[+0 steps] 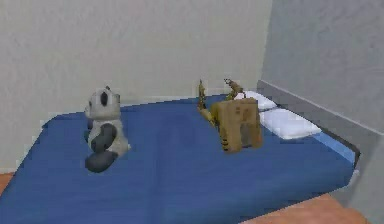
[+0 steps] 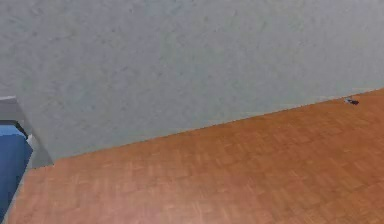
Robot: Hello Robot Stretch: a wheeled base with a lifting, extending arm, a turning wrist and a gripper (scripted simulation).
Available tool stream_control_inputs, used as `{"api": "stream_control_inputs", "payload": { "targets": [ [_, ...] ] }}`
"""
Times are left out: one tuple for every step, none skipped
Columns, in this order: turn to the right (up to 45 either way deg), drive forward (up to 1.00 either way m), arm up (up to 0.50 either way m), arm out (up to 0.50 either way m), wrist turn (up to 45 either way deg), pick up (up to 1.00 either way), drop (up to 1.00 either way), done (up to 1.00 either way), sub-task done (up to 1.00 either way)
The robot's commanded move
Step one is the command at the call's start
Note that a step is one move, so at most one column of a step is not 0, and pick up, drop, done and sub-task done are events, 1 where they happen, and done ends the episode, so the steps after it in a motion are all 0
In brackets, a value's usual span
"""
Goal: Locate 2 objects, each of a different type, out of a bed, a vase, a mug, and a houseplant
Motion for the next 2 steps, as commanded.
{"api": "stream_control_inputs", "payload": {
  "targets": [
    [45.0, 0.00, 0.00, 0.00, 0.0, 0.00, 0.00, 0.00, 0.00],
    [45.0, 0.00, 0.00, 0.00, 0.0, 0.00, 0.00, 0.00, 0.00]
  ]
}}
